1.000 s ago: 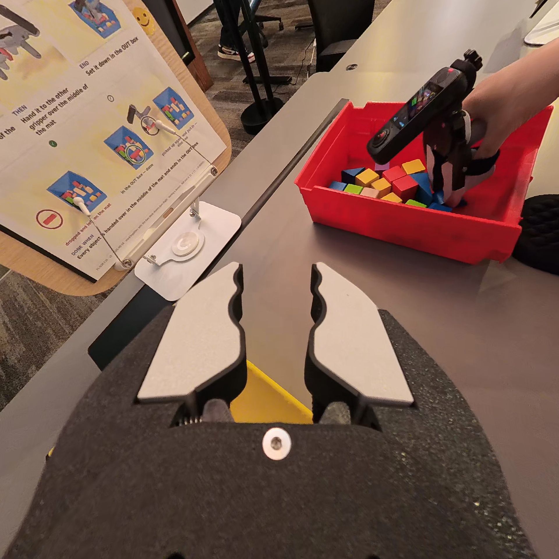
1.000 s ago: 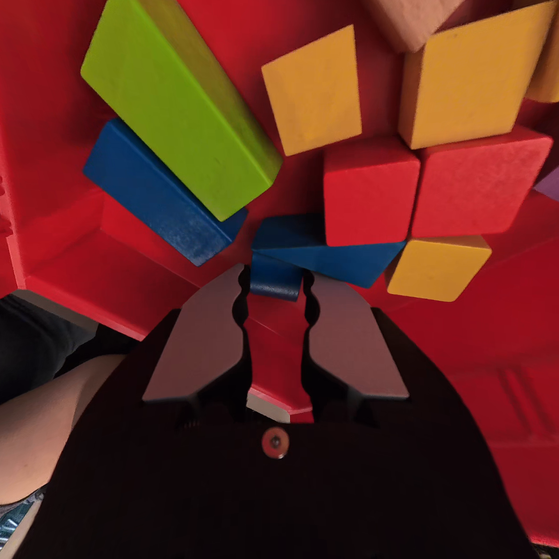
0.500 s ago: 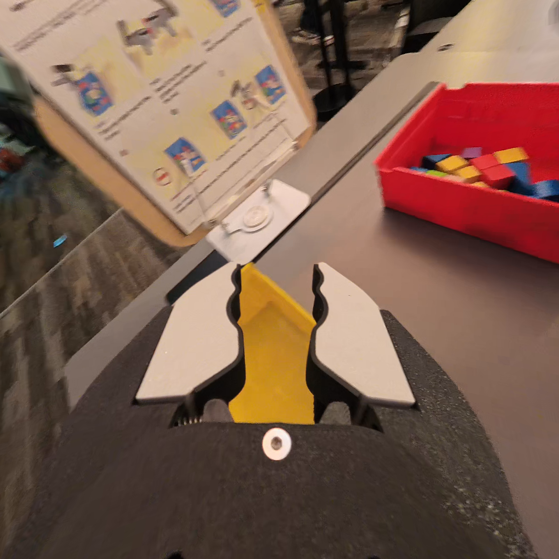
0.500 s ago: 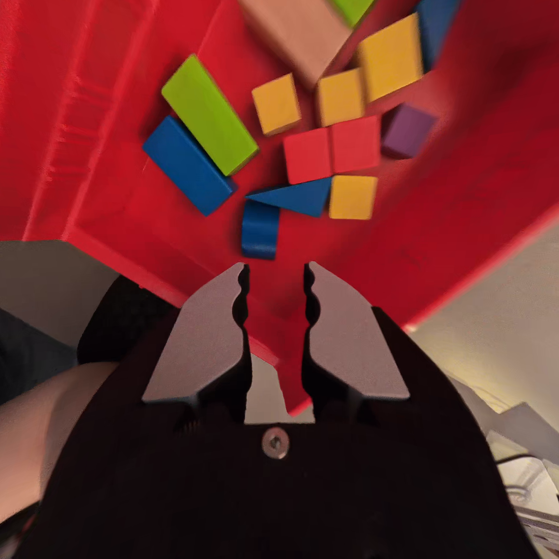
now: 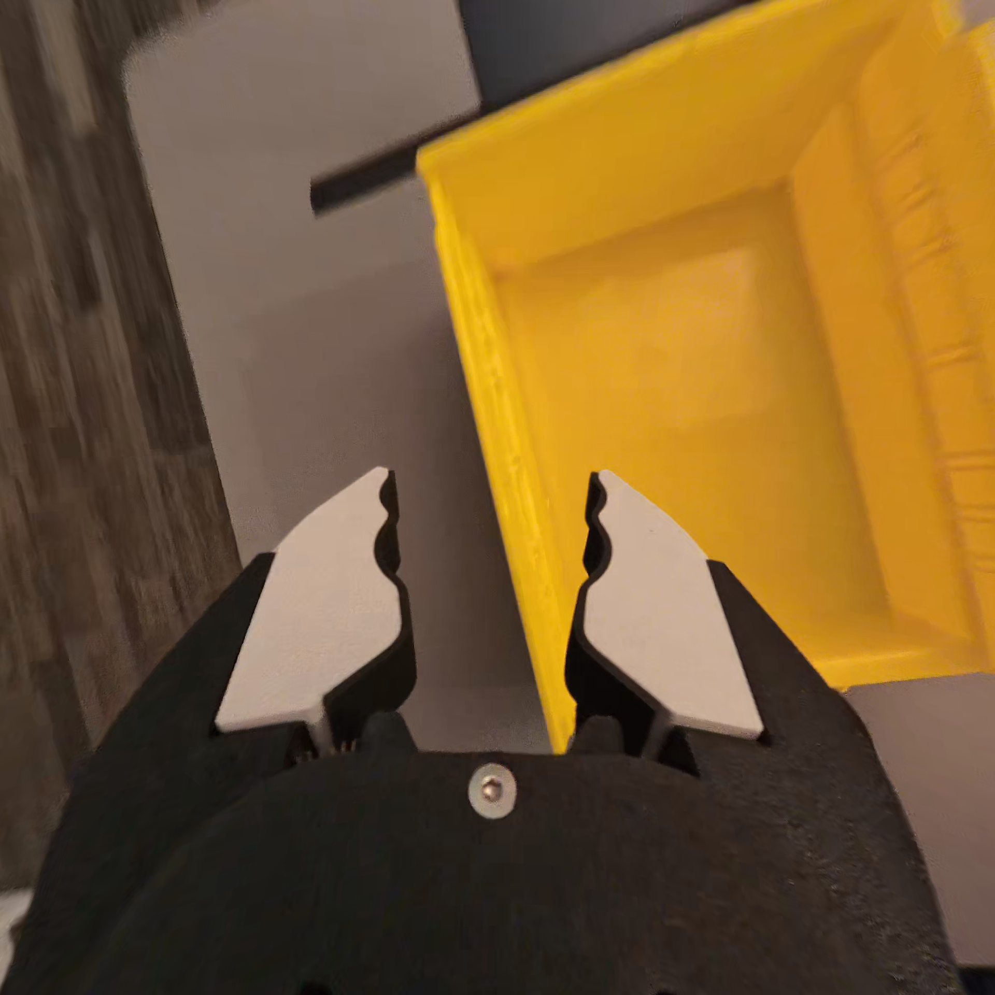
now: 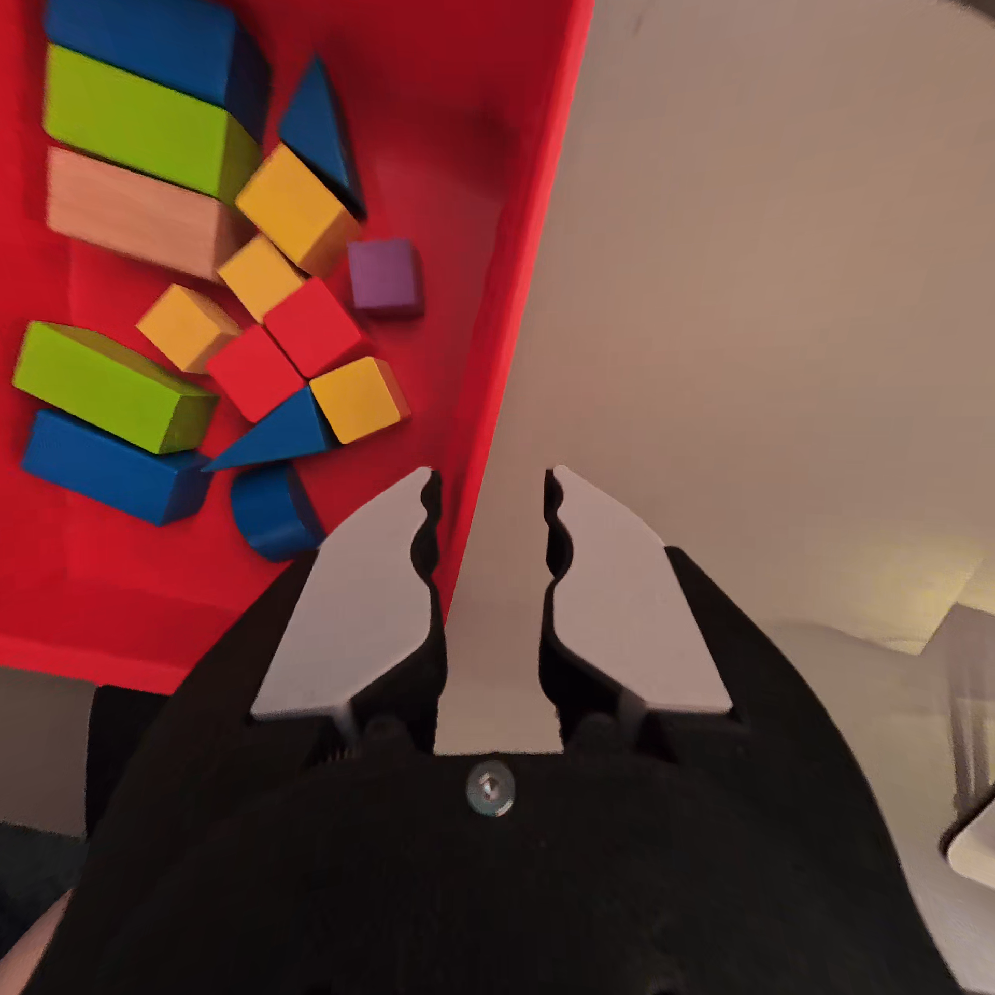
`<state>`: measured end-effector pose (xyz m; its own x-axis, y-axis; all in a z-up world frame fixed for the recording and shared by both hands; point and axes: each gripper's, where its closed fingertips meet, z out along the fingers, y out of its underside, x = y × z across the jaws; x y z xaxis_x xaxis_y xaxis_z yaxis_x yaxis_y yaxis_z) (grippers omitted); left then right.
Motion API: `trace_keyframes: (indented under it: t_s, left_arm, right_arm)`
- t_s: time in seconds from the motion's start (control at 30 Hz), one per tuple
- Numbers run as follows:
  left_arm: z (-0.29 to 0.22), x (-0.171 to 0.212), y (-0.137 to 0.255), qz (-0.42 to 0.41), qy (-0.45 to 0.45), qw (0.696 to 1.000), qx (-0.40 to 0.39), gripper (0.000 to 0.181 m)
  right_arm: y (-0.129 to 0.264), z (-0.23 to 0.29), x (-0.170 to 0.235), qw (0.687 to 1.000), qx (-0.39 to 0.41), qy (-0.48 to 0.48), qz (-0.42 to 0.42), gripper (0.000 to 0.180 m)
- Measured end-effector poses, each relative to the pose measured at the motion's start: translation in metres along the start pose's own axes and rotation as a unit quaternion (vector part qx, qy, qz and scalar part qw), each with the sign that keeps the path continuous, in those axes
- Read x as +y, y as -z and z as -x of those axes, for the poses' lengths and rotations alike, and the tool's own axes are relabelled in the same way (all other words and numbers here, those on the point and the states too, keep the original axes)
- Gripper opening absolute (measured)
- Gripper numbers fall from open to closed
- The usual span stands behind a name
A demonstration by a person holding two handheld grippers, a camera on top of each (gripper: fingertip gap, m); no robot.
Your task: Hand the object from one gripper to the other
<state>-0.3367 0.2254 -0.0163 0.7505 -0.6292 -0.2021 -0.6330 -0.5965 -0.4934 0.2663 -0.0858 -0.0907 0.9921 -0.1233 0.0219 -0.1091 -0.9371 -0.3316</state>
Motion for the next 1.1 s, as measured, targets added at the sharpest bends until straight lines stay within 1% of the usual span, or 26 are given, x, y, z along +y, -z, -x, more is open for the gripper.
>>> trace_keyframes:
  t_s: [0.07,0.1,0.2,0.23,0.27,0.33,0.47,0.57,0.6,0.8,0.93,1.1]
  left_arm:
    - [0.003,0.019,-0.016,0.054,0.023,0.998,0.017,0.063]
    - [0.0,0.027,-0.022,0.073,0.037,0.996,0.038,0.062]
    - [-0.01,0.047,-0.037,0.136,0.082,0.982,0.098,0.06]
    - [-0.012,0.051,-0.041,0.148,0.093,0.978,0.109,0.053]
    - [-0.013,0.053,-0.044,0.155,0.101,0.976,0.119,0.047]
    - [-0.011,0.056,-0.051,0.162,0.108,0.973,0.121,0.042]
    - [-0.015,0.074,-0.061,0.213,0.123,0.96,0.136,0.034]
    - [-0.029,0.08,-0.063,0.244,0.133,0.945,0.173,0.01]
    - [-0.032,0.081,-0.065,0.25,0.134,0.943,0.173,0.007]
    - [-0.035,0.079,-0.068,0.27,0.092,0.95,0.125,0.005]
    - [-0.056,0.071,-0.068,0.273,0.068,0.95,0.137,0.006]
    - [-0.093,0.061,-0.065,0.28,0.035,0.947,0.151,0.008]
  right_arm:
    - [-0.009,0.0,0.004,1.0,-0.003,-0.014,0.025,0.034]
    - [-0.012,0.003,0.005,0.999,-0.012,-0.021,0.035,0.03]
    - [-0.018,0.011,0.01,0.997,-0.036,-0.027,0.062,0.014]
    - [-0.019,0.015,0.011,0.996,-0.044,-0.024,0.068,0.007]
    - [-0.02,0.015,0.013,0.996,-0.039,-0.022,0.076,0.006]
    - [-0.021,0.015,0.013,0.996,-0.033,-0.025,0.081,0.006]
    - [-0.021,0.016,0.014,0.994,-0.044,-0.055,0.08,0.006]
    - [-0.021,0.017,0.014,0.99,-0.068,-0.094,0.076,0.006]
    - [-0.021,0.017,0.014,0.989,-0.076,-0.101,0.075,0.007]
    - [-0.021,0.019,0.014,0.988,-0.072,-0.109,0.081,0.006]
    - [-0.021,0.026,0.011,0.982,-0.067,-0.148,0.091,0.006]
    - [-0.027,0.045,-0.006,0.98,-0.081,-0.164,0.085,0.007]
